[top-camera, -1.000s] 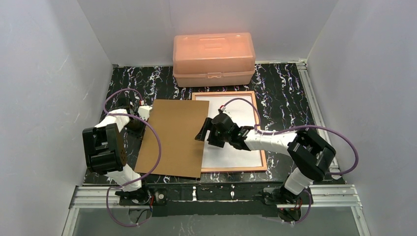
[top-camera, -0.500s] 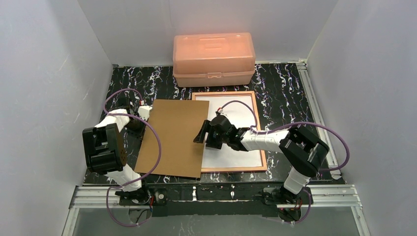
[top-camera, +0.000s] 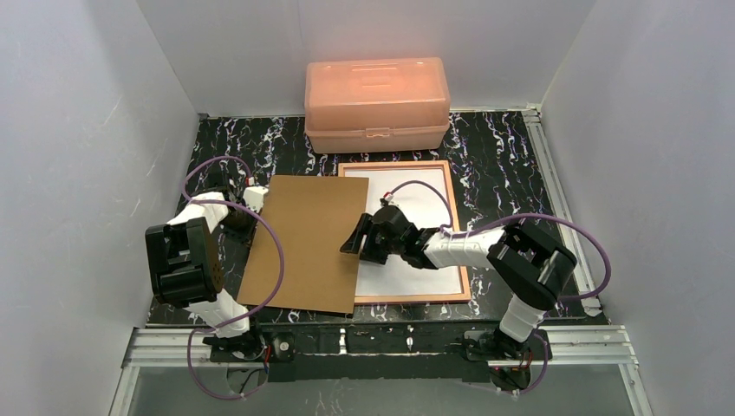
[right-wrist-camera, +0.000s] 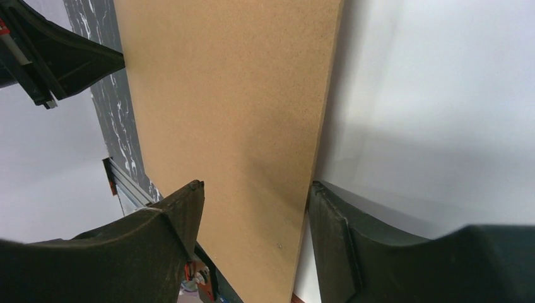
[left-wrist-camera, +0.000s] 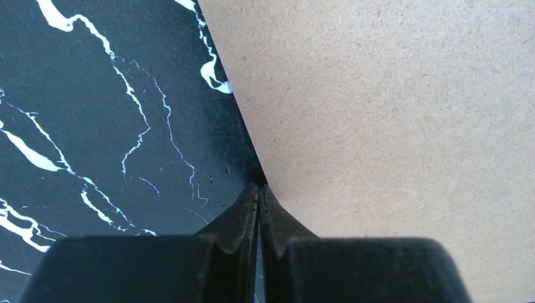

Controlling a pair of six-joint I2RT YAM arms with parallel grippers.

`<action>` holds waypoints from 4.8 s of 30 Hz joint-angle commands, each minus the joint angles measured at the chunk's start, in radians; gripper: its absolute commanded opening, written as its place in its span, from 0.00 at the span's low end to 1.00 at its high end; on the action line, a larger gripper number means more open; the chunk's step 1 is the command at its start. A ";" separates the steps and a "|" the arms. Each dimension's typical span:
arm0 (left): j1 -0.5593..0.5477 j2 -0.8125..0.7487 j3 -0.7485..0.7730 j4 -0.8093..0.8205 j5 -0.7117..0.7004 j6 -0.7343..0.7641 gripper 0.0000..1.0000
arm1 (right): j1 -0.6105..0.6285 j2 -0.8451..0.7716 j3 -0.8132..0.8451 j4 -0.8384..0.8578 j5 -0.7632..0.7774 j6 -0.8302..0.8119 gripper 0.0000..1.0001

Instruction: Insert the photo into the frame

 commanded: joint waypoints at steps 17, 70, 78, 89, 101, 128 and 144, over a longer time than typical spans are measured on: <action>-0.008 0.028 -0.024 -0.081 0.036 0.023 0.00 | 0.015 -0.025 -0.071 0.581 -0.184 0.167 0.34; -0.005 -1.374 -0.041 -0.394 0.698 1.169 0.79 | 0.012 -0.380 0.247 0.204 0.062 0.393 0.01; -0.006 -1.348 -0.143 -0.046 0.663 0.984 0.53 | 0.014 -0.406 0.261 0.127 -0.003 0.409 0.01; -0.005 -1.309 -0.104 -0.016 0.744 0.950 0.00 | 0.008 -0.384 0.282 0.101 -0.183 0.258 0.29; -0.005 -1.303 -0.032 -0.041 0.753 0.904 0.00 | -0.096 -0.444 0.506 -0.512 -0.458 -0.700 0.99; -0.005 -1.199 0.203 -0.529 0.832 1.129 0.00 | 0.057 -0.644 0.274 -0.518 -0.354 -1.803 0.81; -0.005 -1.172 0.235 -0.522 0.833 1.094 0.00 | 0.269 -0.538 0.190 -0.174 0.119 -1.905 0.18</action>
